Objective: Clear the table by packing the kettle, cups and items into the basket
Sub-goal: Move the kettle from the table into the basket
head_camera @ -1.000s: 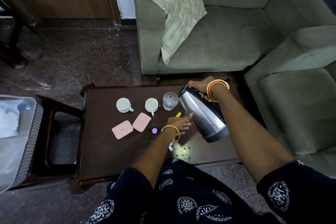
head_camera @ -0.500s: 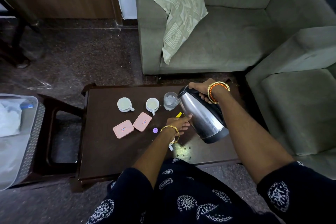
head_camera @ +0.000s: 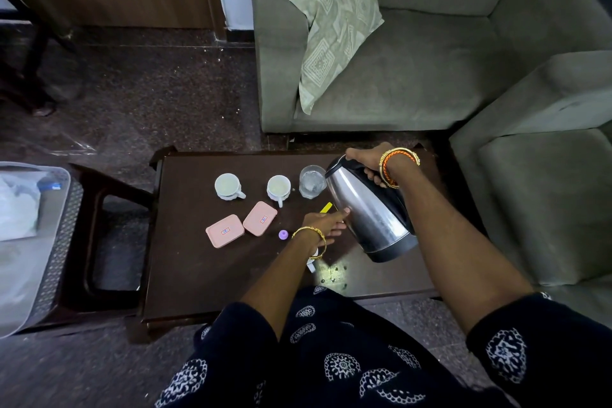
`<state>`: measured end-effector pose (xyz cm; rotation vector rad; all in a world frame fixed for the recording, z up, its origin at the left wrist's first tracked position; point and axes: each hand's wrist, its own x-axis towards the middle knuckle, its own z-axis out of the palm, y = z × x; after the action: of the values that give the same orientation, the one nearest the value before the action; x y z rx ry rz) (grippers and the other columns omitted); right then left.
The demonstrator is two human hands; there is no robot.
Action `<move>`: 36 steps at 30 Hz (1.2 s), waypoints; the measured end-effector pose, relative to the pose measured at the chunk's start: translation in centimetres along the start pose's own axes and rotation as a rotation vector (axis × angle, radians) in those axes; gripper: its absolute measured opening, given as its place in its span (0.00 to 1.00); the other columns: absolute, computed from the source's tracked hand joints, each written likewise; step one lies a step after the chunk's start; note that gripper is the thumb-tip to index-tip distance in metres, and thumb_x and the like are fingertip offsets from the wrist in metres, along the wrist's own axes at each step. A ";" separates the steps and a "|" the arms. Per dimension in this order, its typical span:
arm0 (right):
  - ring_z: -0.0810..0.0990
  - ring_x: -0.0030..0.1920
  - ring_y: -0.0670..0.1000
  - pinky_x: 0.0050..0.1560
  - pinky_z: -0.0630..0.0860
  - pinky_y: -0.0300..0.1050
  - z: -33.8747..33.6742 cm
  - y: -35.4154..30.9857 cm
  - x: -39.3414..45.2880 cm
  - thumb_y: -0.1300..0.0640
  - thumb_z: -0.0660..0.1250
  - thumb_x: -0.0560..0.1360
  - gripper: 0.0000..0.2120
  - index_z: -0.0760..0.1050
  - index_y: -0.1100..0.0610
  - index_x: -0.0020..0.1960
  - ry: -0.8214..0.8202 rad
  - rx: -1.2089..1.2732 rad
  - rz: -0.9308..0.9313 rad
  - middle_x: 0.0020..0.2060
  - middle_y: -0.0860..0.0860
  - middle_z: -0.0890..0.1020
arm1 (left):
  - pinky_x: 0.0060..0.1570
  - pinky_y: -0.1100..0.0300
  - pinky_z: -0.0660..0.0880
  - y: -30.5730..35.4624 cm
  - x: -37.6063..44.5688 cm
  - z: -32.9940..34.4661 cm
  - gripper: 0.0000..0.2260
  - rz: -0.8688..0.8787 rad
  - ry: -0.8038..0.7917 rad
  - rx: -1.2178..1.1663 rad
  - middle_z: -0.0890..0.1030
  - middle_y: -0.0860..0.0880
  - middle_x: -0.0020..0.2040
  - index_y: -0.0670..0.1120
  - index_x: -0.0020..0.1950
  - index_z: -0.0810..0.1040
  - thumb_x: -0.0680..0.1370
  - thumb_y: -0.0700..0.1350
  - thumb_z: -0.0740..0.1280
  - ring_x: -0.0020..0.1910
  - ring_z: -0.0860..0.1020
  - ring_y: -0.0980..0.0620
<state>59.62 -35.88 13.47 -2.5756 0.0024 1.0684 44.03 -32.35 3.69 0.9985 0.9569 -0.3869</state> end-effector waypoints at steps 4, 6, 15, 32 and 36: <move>0.64 0.11 0.49 0.18 0.68 0.35 -0.1 -0.1 0.2 0.39 0.69 0.62 0.23 0.71 0.59 0.26 -0.003 0.001 0.004 0.13 0.51 0.70 | 0.44 0.60 0.73 0.1 0.0 0.1 0.12 -0.001 -0.002 0.006 0.82 0.46 0.50 0.47 0.40 0.78 0.72 0.56 0.70 0.49 0.78 0.51; 0.64 0.11 0.49 0.18 0.68 0.36 -0.1 -0.2 0.3 0.40 0.69 0.61 0.22 0.71 0.59 0.26 0.003 0.008 0.007 0.12 0.51 0.70 | 0.47 0.58 0.73 0.2 0.0 0.1 0.12 -0.002 -0.001 0.006 0.82 0.46 0.49 0.47 0.40 0.77 0.72 0.56 0.71 0.49 0.78 0.51; 0.64 0.11 0.49 0.17 0.67 0.34 0.1 0.8 -0.1 0.40 0.70 0.60 0.21 0.72 0.59 0.26 -0.001 0.084 0.006 0.13 0.51 0.71 | 0.39 0.62 0.73 0.1 -0.1 0.0 0.11 0.004 0.040 0.000 0.81 0.46 0.47 0.48 0.37 0.77 0.71 0.54 0.73 0.42 0.78 0.53; 0.71 0.15 0.48 0.18 0.67 0.36 6.5 5.9 -6.8 0.31 0.66 0.58 0.28 0.74 0.57 0.21 0.274 0.604 -0.132 0.14 0.49 0.75 | 0.28 0.64 0.68 -0.9 -2.3 -5.2 0.08 0.158 0.353 -0.149 0.76 0.48 0.31 0.47 0.37 0.73 0.76 0.40 0.63 0.24 0.74 0.54; 0.69 0.15 0.48 0.21 0.66 0.39 10.1 3.5 -9.2 0.34 0.65 0.60 0.27 0.72 0.57 0.19 0.188 0.726 -0.230 0.13 0.49 0.72 | 0.18 0.70 0.66 -1.2 -4.5 -8.7 0.14 0.337 0.525 -0.224 0.74 0.50 0.21 0.45 0.32 0.70 0.77 0.43 0.63 0.20 0.71 0.56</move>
<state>45.65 -37.10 12.09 -1.9434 0.1155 0.5861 36.44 -26.23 5.06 1.0515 1.2407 0.2763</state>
